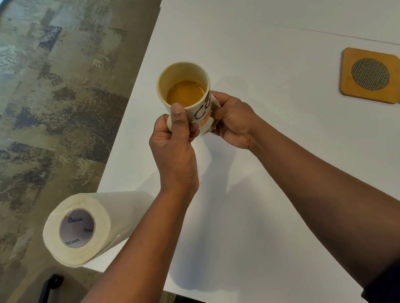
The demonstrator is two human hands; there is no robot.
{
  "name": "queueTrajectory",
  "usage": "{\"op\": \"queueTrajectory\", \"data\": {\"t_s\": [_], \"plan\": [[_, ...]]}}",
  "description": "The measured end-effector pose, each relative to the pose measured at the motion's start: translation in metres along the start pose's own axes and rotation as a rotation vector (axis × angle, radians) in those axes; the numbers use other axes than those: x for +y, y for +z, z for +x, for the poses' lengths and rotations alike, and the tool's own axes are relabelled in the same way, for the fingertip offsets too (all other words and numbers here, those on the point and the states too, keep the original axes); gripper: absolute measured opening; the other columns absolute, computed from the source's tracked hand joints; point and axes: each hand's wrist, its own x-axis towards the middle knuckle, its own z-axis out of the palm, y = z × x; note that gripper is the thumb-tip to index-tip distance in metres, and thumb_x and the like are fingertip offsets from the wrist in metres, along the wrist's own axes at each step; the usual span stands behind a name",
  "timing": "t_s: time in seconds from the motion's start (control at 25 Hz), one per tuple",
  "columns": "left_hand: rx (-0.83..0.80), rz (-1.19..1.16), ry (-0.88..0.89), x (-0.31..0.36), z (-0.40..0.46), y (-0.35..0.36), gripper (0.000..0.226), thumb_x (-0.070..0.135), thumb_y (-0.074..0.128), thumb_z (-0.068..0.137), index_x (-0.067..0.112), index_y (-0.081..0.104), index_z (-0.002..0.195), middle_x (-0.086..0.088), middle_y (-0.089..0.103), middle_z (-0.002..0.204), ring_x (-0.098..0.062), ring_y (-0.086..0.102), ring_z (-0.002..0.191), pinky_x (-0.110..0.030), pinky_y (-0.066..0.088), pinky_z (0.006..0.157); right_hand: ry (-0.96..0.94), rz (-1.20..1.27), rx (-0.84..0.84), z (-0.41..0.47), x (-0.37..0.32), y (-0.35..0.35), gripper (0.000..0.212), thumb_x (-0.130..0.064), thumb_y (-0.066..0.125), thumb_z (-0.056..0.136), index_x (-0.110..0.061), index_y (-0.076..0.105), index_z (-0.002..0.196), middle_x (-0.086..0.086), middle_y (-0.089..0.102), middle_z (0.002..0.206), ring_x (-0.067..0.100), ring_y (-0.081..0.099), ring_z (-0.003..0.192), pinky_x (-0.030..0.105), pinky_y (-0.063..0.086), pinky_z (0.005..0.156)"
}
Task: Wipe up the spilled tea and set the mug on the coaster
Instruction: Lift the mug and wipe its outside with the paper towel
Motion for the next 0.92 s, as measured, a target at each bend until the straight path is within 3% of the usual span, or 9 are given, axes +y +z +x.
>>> {"op": "queueTrajectory", "data": {"t_s": [0.12, 0.4, 0.6, 0.72, 0.84, 0.92], "plan": [[0.016, 0.007, 0.003, -0.001, -0.002, 0.003, 0.022, 0.041, 0.053, 0.101, 0.025, 0.062, 0.089, 0.012, 0.068, 0.079, -0.017, 0.068, 0.089, -0.040, 0.059, 0.093, -0.061, -0.018, 0.049, -0.006, 0.005, 0.001, 0.050, 0.013, 0.041, 0.097, -0.015, 0.063, 0.133, 0.006, 0.071, 0.121, 0.029, 0.065, 0.114, 0.050, 0.057, 0.094], [0.036, 0.018, 0.019, -0.006, -0.007, 0.011, 0.022, 0.038, 0.053, 0.102, 0.026, 0.063, 0.087, 0.012, 0.067, 0.078, -0.017, 0.066, 0.086, -0.040, 0.059, 0.092, -0.201, -0.059, 0.207, -0.032, 0.028, 0.017, 0.036, -0.007, 0.047, 0.103, -0.020, 0.064, 0.132, 0.000, 0.071, 0.121, 0.026, 0.067, 0.112, 0.043, 0.061, 0.086], [0.024, 0.019, 0.044, -0.009, -0.005, 0.013, 0.023, 0.040, 0.053, 0.101, 0.028, 0.064, 0.085, 0.016, 0.069, 0.075, -0.012, 0.070, 0.084, -0.032, 0.059, 0.086, -0.173, 0.089, 0.284, -0.043, 0.043, 0.033, 0.028, -0.014, 0.054, 0.102, -0.022, 0.068, 0.126, 0.000, 0.073, 0.117, 0.024, 0.069, 0.110, 0.046, 0.059, 0.092], [0.018, -0.006, 0.042, -0.012, -0.005, 0.011, 0.025, 0.044, 0.054, 0.098, 0.029, 0.063, 0.081, 0.014, 0.068, 0.074, -0.012, 0.069, 0.084, -0.031, 0.058, 0.084, -0.115, 0.146, 0.243, -0.045, 0.050, 0.037, 0.024, -0.015, 0.054, 0.102, -0.023, 0.071, 0.117, 0.004, 0.075, 0.113, 0.026, 0.070, 0.108, 0.047, 0.056, 0.096], [0.013, -0.026, 0.027, -0.010, -0.004, 0.011, 0.028, 0.047, 0.055, 0.095, 0.029, 0.062, 0.076, 0.014, 0.061, 0.066, -0.014, 0.064, 0.080, -0.038, 0.058, 0.086, -0.066, 0.113, 0.141, -0.047, 0.061, 0.042, 0.023, -0.020, 0.053, 0.102, -0.027, 0.075, 0.103, 0.005, 0.076, 0.105, 0.030, 0.071, 0.103, 0.045, 0.057, 0.095], [-0.010, -0.044, 0.014, -0.008, -0.005, 0.012, 0.033, 0.046, 0.055, 0.095, 0.033, 0.064, 0.067, 0.013, 0.057, 0.061, -0.016, 0.060, 0.078, -0.044, 0.056, 0.088, -0.023, 0.108, 0.064, -0.043, 0.065, 0.040, 0.023, -0.015, 0.052, 0.102, -0.022, 0.074, 0.105, 0.011, 0.075, 0.107, 0.032, 0.070, 0.102, 0.047, 0.056, 0.097]]}}
